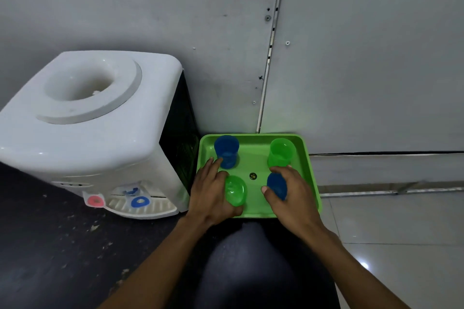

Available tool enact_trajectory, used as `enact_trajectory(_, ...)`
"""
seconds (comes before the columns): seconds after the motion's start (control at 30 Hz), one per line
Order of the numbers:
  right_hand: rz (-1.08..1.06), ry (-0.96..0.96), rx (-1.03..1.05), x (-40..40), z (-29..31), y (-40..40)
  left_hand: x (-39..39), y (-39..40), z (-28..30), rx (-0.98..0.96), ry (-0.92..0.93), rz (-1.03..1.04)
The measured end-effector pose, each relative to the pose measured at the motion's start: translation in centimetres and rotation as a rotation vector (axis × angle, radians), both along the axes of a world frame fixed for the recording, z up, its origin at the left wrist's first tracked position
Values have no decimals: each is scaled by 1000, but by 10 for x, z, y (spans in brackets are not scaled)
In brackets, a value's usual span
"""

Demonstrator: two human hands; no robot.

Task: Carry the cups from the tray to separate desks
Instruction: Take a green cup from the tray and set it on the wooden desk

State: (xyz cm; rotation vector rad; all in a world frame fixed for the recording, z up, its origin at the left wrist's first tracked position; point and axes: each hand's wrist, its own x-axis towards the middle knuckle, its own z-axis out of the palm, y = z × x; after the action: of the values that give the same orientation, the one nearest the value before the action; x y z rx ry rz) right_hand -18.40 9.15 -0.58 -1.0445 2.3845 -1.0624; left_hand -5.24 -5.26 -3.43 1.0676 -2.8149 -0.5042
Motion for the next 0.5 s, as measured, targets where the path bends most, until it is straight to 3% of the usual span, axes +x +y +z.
enact_trajectory(0.07,-70,-117,-73,2,8,6,2,9,12,-39,52,-11)
enact_trajectory(0.23,-279,-684,-219,8,28,28,7,40,53,-136,223,-76)
enact_trajectory(0.37,-285,-998,-101,11,37,63,10,72,89,-173,284,-155)
enact_trajectory(0.5,-240,-1108,-2,19,43,107,14,107,119,-179,238,-262)
